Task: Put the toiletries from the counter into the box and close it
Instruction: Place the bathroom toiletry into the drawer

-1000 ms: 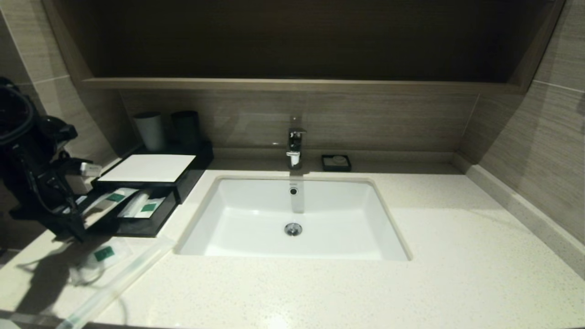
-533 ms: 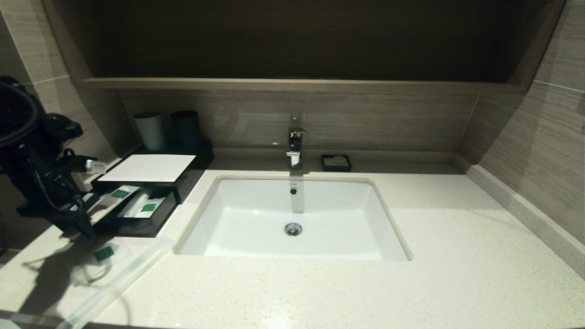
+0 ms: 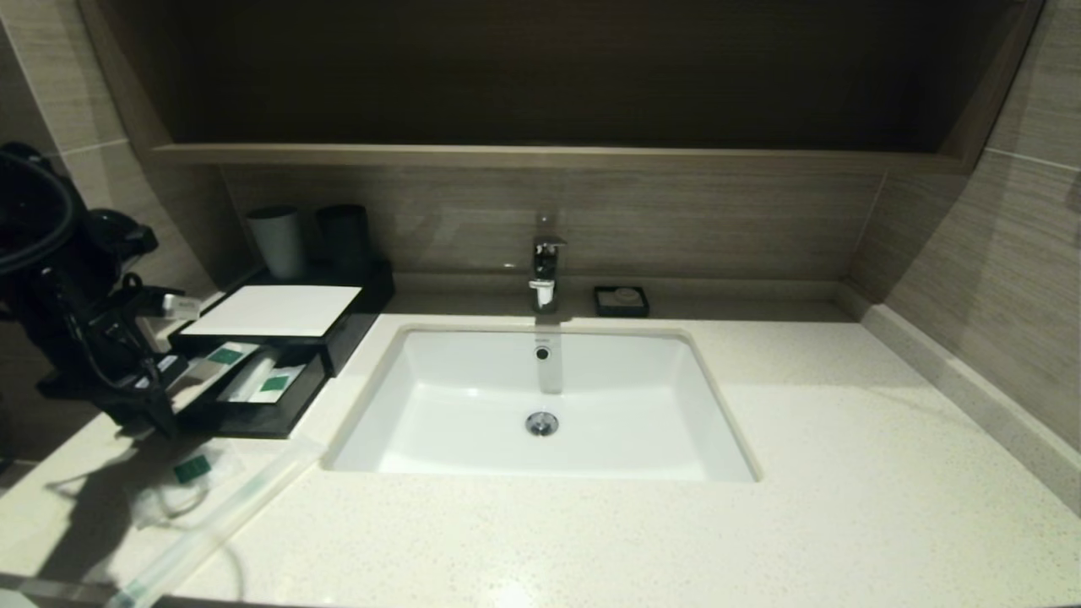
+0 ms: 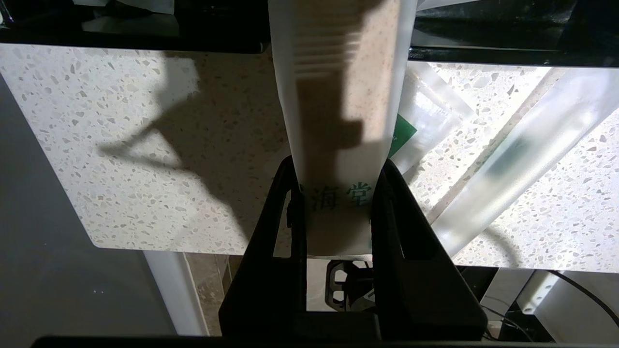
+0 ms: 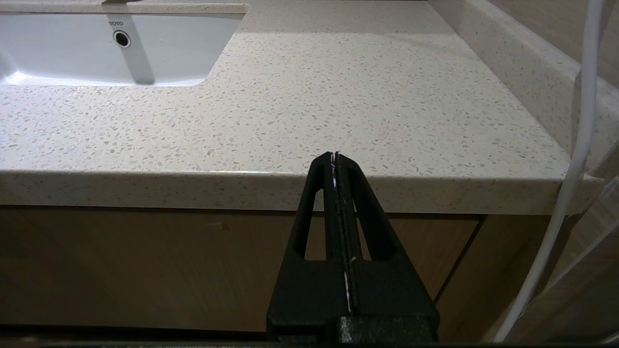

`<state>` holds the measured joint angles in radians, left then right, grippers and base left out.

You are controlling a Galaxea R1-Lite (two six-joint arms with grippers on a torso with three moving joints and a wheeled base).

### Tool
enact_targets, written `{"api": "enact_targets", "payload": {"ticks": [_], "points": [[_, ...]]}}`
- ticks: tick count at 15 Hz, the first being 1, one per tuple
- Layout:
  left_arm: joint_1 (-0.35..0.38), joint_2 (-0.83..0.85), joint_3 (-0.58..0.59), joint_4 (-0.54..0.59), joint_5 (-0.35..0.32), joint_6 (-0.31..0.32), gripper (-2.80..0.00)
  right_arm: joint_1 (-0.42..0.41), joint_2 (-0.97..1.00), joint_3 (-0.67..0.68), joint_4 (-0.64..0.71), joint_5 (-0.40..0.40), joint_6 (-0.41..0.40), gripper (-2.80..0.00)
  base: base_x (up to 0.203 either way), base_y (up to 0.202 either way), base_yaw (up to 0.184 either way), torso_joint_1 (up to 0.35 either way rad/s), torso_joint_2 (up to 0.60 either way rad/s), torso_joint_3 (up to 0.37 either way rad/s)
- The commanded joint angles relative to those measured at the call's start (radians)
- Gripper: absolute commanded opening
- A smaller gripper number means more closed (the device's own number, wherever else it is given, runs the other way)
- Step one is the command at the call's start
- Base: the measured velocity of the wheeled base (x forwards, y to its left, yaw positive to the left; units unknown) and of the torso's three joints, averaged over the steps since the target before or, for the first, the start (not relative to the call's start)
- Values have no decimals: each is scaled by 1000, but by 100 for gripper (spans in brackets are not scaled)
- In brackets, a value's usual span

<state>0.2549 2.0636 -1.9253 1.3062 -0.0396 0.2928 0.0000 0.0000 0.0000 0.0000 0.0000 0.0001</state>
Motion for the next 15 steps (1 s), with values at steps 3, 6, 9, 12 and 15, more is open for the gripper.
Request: {"api": "enact_targets", "payload": {"ticks": [3,6,9,12,15], "points": [[1,-5,0,8,1,2,-280,0,0,0,0,0,0,-280,0,0,0,0,0,0],[1,0,0,8,1,2,0,0,0,0,0,0,0,-280,0,0,0,0,0,0],[1,-5,0,10,1,2,0,0,0,0,0,0,0,-280,0,0,0,0,0,0],[1,-23,0,9,1,2,0,0,0,0,0,0,0,-280,0,0,0,0,0,0],[0,-49,0,7,0,2,0,0,0,0,0,0,0,-280,0,0,0,0,0,0]]}}
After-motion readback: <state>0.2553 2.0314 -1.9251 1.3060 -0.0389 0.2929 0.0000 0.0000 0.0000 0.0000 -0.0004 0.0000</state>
